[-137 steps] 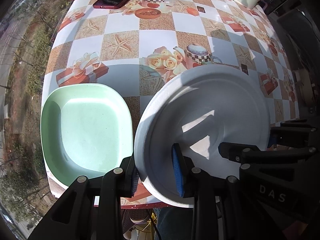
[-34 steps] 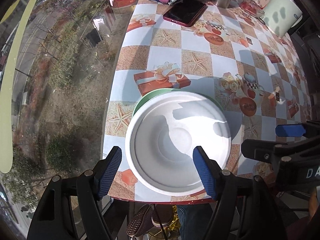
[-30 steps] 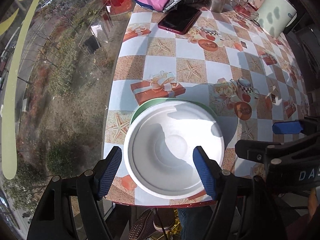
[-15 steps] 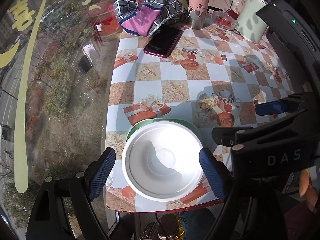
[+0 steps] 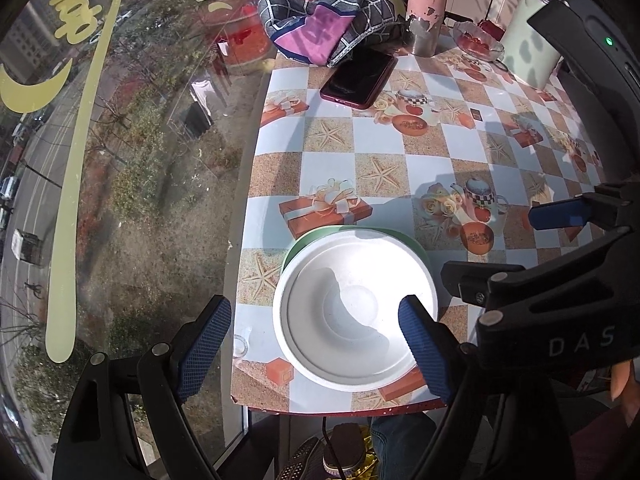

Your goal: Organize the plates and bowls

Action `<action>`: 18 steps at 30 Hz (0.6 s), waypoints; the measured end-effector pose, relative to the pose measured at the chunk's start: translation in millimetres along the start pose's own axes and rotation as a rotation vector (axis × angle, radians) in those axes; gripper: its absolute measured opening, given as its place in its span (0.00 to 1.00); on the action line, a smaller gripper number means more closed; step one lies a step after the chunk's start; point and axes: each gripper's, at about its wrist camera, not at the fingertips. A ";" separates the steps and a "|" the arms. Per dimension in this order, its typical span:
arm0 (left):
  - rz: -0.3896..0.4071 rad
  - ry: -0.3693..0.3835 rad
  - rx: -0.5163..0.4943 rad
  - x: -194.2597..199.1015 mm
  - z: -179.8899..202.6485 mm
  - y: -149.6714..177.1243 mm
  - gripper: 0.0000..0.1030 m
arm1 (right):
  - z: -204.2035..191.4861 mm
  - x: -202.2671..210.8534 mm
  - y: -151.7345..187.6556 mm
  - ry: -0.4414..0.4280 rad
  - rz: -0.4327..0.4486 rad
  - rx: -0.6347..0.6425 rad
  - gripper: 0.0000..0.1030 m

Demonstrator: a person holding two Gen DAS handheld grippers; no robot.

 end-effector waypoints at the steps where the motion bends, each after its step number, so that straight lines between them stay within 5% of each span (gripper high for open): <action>1: -0.004 0.001 0.003 -0.4 -0.5 0.5 0.85 | -0.7 -0.4 0.1 -0.001 -0.002 0.004 0.98; 18: -0.037 -0.020 0.010 0.1 1.2 5.2 0.85 | -1.8 -4.0 2.7 -0.018 -0.018 0.022 0.98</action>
Point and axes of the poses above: each gripper's, at about its wrist camera, not at the fingertips, and x roughly against the way its jaws point, z to its right, y to its underside, and after that the axes turned 3 degrees about -y, right-handed
